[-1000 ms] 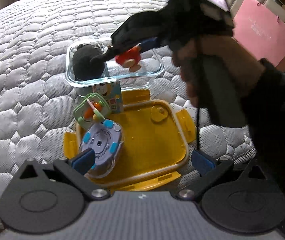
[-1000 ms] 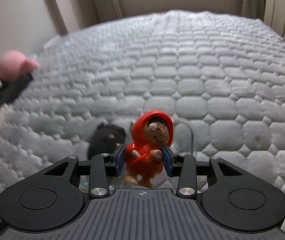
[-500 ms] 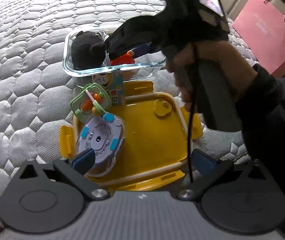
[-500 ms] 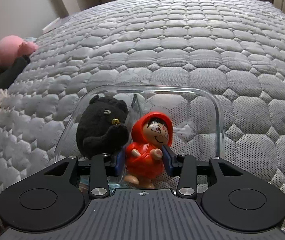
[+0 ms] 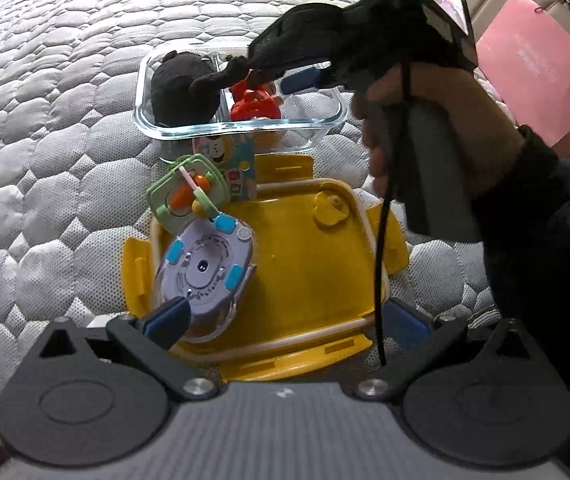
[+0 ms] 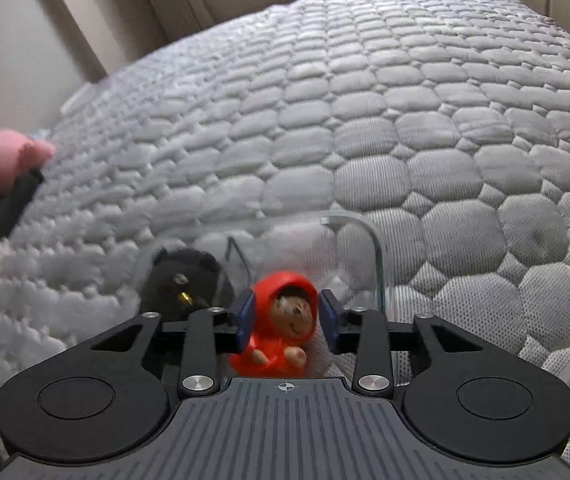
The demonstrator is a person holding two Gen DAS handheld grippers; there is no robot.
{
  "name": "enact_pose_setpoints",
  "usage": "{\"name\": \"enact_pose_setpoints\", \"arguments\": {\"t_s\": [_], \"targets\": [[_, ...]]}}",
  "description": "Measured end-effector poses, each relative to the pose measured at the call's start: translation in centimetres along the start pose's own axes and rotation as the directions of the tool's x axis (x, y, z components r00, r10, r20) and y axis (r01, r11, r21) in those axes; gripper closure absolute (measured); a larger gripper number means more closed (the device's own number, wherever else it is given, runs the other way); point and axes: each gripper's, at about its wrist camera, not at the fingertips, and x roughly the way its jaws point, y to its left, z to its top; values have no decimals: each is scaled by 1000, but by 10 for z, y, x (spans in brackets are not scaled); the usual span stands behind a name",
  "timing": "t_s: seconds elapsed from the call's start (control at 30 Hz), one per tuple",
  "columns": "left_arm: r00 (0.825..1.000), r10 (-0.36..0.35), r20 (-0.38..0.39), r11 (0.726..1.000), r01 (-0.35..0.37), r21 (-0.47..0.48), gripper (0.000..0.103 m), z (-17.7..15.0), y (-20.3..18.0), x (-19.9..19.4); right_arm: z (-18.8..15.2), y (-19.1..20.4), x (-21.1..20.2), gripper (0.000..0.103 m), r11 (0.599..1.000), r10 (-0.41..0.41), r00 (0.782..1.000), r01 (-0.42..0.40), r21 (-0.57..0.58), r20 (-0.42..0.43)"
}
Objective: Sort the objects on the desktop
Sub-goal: 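Place the red figure beside the bear in the glass container, release, then grasp the blue-grey round toy with the right gripper and lift it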
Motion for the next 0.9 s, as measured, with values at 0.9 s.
{"name": "enact_pose_setpoints", "arguments": {"t_s": [0.9], "targets": [[970,-240,34,971,240,8,0,-43,18,-47,-62,18,-95,35,991,133,989,-134,-11,-63]]}}
